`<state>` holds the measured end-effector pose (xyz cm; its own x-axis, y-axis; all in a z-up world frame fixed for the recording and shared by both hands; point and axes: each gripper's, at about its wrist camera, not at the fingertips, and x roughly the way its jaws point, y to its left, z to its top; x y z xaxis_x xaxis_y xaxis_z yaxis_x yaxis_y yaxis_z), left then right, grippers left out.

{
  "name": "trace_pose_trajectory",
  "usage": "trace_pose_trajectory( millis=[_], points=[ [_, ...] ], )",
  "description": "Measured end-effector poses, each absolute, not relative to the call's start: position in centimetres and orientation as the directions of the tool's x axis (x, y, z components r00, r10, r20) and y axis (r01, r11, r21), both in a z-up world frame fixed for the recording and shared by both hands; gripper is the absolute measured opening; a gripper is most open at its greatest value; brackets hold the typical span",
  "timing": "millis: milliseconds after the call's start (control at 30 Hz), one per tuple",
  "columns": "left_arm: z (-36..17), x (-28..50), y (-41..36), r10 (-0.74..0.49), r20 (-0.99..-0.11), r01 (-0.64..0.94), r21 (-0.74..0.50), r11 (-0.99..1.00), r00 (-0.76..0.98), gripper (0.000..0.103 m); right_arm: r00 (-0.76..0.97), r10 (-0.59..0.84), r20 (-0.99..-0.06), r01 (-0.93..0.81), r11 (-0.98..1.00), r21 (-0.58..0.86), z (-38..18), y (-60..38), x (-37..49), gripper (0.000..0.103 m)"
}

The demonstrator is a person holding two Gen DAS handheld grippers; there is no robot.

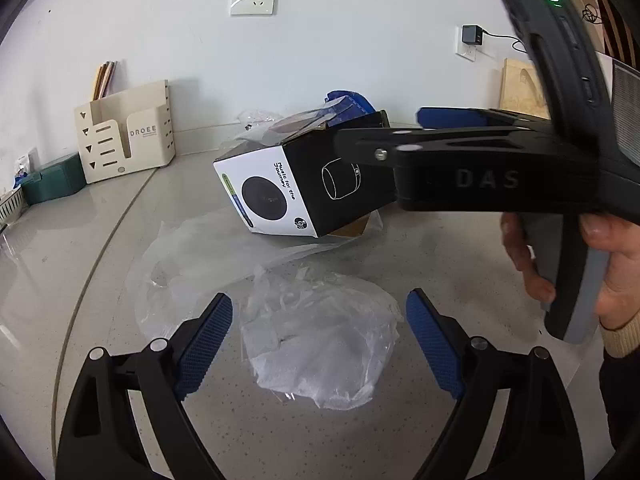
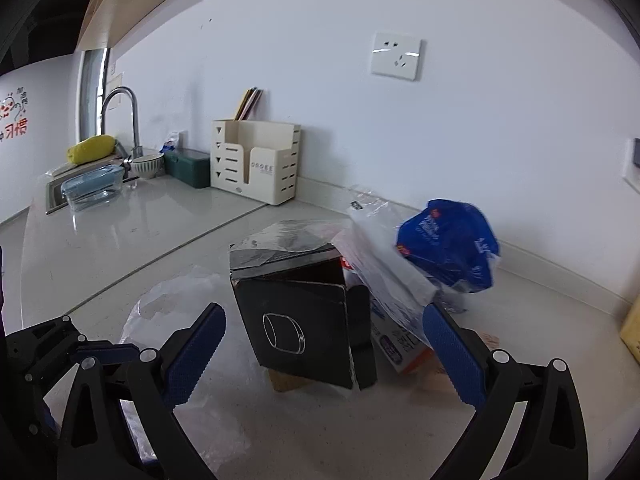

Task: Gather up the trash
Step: 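Close the left tool on the plastic bag while the right tool grasps the black box, then carry the plastic bag and black box down toward the wastebasket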

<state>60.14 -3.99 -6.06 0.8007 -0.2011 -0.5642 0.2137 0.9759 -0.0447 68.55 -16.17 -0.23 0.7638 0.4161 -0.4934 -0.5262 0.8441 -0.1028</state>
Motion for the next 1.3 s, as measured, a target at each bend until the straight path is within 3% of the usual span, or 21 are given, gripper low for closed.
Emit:
trace_pose_trajectory(
  millis=[100, 433, 533, 633, 767, 833, 1133, 1300],
  points=[
    [-6.5, 61.3, -4.4, -0.219, -0.606, 0.228, -0.062, 0.972, 0.765, 0.075, 0.735, 0.438, -0.518, -0.559, 0.823, -0.096, -0.8, -15.7, 70.2, 0.100],
    [-6.7, 61.6, -4.0, -0.239, -0.616, 0.227, -0.099, 0.969, 0.751, 0.066, 0.628, 0.570, -0.530, -0.663, 0.748, 0.018, -0.8, -16.1, 71.3, 0.097],
    [-6.8, 61.7, -3.8, -0.258, -0.620, 0.232, -0.126, 0.965, 0.741, 0.062, 0.611, 0.555, -0.564, -0.669, 0.743, 0.005, -1.3, -15.7, 71.5, 0.066],
    [-7.0, 62.1, -3.5, -0.275, -0.629, 0.229, -0.155, 0.961, 0.727, 0.054, 0.577, 0.565, -0.590, -0.671, 0.740, 0.052, -1.8, -15.9, 72.1, 0.061],
    [-7.1, 62.1, -3.2, -0.280, -0.616, 0.228, -0.164, 0.960, 0.736, 0.048, 0.565, 0.583, -0.584, -0.669, 0.738, 0.089, -1.6, -16.5, 72.4, 0.042],
    [-7.0, 61.9, -3.2, -0.276, -0.605, 0.225, -0.162, 0.961, 0.746, 0.046, 0.565, 0.591, -0.575, -0.669, 0.736, 0.099, -1.5, -16.7, 72.2, 0.038],
    [-6.6, 60.5, -2.4, -0.296, -0.556, 0.234, -0.182, 0.955, 0.777, 0.044, 0.576, 0.617, -0.537, -0.689, 0.720, 0.088, -0.7, -16.8, 70.6, 0.007],
    [-6.0, 59.4, -1.7, -0.293, -0.539, 0.232, -0.180, 0.956, 0.790, 0.044, 0.607, 0.592, -0.531, -0.669, 0.741, 0.062, -0.1, -17.0, 70.0, 0.007]
  ],
)
